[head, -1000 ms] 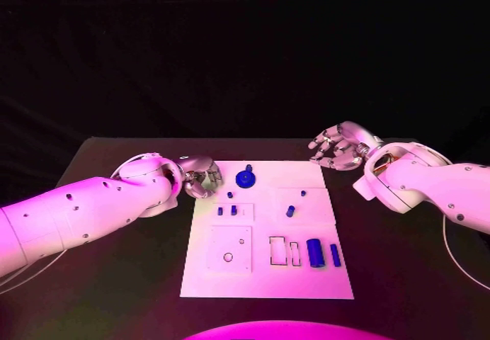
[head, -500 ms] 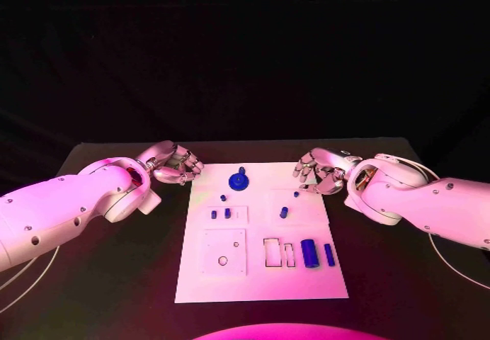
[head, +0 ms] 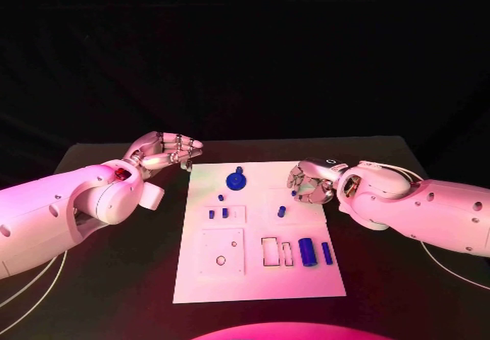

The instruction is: Assemble the parts on the task board

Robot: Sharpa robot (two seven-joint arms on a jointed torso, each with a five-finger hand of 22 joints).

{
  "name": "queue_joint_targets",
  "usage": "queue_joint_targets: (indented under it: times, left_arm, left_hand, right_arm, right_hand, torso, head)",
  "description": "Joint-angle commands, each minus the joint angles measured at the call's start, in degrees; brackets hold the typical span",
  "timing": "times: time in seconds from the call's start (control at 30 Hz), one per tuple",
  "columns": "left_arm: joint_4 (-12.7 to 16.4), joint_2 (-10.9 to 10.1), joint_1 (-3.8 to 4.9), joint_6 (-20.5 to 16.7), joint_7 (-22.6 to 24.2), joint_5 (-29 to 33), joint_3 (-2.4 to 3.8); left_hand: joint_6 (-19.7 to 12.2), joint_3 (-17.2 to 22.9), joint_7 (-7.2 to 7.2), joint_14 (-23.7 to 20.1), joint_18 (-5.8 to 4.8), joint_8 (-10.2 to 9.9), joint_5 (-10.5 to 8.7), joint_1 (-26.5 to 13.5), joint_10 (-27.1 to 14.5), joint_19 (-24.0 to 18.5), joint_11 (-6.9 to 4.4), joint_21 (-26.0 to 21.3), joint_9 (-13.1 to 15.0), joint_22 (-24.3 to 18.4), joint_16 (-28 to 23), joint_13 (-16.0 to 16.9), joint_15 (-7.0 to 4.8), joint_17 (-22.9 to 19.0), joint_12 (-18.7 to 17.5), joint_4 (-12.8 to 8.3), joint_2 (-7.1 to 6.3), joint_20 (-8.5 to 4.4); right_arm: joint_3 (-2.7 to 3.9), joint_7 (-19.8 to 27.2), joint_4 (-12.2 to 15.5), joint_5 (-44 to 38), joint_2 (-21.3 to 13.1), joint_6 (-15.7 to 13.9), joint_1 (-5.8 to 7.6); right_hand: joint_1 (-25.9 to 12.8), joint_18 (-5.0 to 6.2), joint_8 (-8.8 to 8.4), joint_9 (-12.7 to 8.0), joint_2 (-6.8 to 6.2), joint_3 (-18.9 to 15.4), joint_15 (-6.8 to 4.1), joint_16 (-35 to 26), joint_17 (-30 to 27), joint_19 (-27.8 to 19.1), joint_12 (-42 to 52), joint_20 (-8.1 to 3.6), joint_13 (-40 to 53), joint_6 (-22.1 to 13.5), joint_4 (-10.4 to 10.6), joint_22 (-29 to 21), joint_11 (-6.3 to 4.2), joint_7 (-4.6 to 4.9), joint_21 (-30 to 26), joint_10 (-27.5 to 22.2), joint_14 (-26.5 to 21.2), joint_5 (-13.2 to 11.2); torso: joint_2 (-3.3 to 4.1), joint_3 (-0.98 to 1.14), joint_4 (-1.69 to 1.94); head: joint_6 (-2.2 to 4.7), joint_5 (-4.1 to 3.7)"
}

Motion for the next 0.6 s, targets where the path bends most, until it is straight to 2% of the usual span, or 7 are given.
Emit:
queue_joint_targets:
  times: [0.03,0.2,0.33,0.4,0.6]
  left_arm:
    - [0.42,-0.21,0.05,1.42,3.80,5.64,0.04]
    - [0.68,-0.64,0.05,1.45,4.19,6.22,0.04]
    - [0.73,-0.88,0.05,1.41,4.30,6.50,0.03]
    - [0.73,-0.97,0.05,1.39,4.30,6.59,0.03]
    - [0.70,-1.12,0.05,1.30,4.21,6.70,0.02]
  left_hand:
    - [0.59,-0.31,-0.05,-0.37,0.85,0.21,-0.07,0.12,0.42,0.29,0.16,-0.22,0.08,-0.10,-0.28,0.09,-0.18,-0.10,0.16,-0.15,0.44,-0.10]
    - [0.61,-0.33,-0.05,-0.38,0.85,0.24,-0.07,0.19,0.45,0.32,0.15,-0.27,0.09,-0.14,-0.31,0.11,-0.20,-0.13,0.21,-0.18,0.49,-0.13]
    - [0.63,-0.36,-0.05,-0.40,0.85,0.27,-0.07,0.26,0.48,0.36,0.13,-0.32,0.11,-0.19,-0.36,0.13,-0.22,-0.16,0.28,-0.22,0.54,-0.15]
    - [0.63,-0.36,-0.05,-0.40,0.85,0.27,-0.07,0.26,0.48,0.36,0.13,-0.32,0.11,-0.19,-0.36,0.13,-0.22,-0.16,0.28,-0.22,0.54,-0.15]
    - [0.63,-0.38,-0.05,-0.43,0.85,0.31,-0.05,0.40,0.49,0.43,0.12,-0.40,0.12,-0.25,-0.44,0.14,-0.24,-0.21,0.35,-0.29,0.65,-0.19]
  right_arm:
    - [-0.02,-1.45,-0.23,-3.78,0.37,1.87,-0.33]
    - [-0.02,-2.07,-0.73,-4.72,0.89,1.37,-0.59]
    - [-0.02,-2.50,-1.04,-5.25,1.24,0.79,-0.72]
    - [-0.02,-2.60,-1.16,-5.39,1.39,0.58,-0.77]
    - [-0.02,-2.68,-1.48,-5.58,1.76,0.05,-0.92]
  right_hand:
    - [-0.51,0.48,-0.28,-0.05,0.12,-0.28,0.31,-0.19,-0.10,1.52,-0.31,0.11,-0.09,0.33,0.05,9.27,0.12,0.05,-0.28,-0.18,2.30,-0.21]
    - [-0.63,0.42,-0.31,-0.05,0.52,0.03,0.29,-0.14,-0.04,1.67,-0.52,0.11,-0.45,0.87,0.10,9.41,0.07,0.01,0.00,0.34,2.34,0.18]
    - [-0.51,0.37,-0.38,-0.06,0.82,0.59,0.23,-0.07,0.04,1.78,-0.72,0.08,-0.75,1.21,0.08,9.51,0.01,-0.06,0.19,0.69,2.39,0.31]
    - [-0.42,0.35,-0.65,-0.13,0.98,1.94,0.17,-0.04,0.06,1.87,-1.22,0.02,-1.43,1.71,-0.03,9.57,-0.06,-0.10,0.26,1.33,2.43,-1.25]
    - [-0.34,0.31,-0.76,-0.10,1.40,3.73,0.05,0.00,0.10,2.00,-1.59,-0.06,-2.04,2.41,-0.26,9.69,-0.21,-0.26,0.45,2.19,2.47,-1.99]
  torso:
    - [0.05,0.03,0.07]
    - [0.08,0.02,-0.05]
    - [0.05,0.12,0.00]
    - [0.06,0.12,-0.01]
    - [0.07,0.10,-0.08]
  head:
    - [-0.10,-0.04]
    - [-0.14,0.06]
    - [-0.19,-0.01]
    - [-0.19,0.02]
    - [-0.31,0.00]
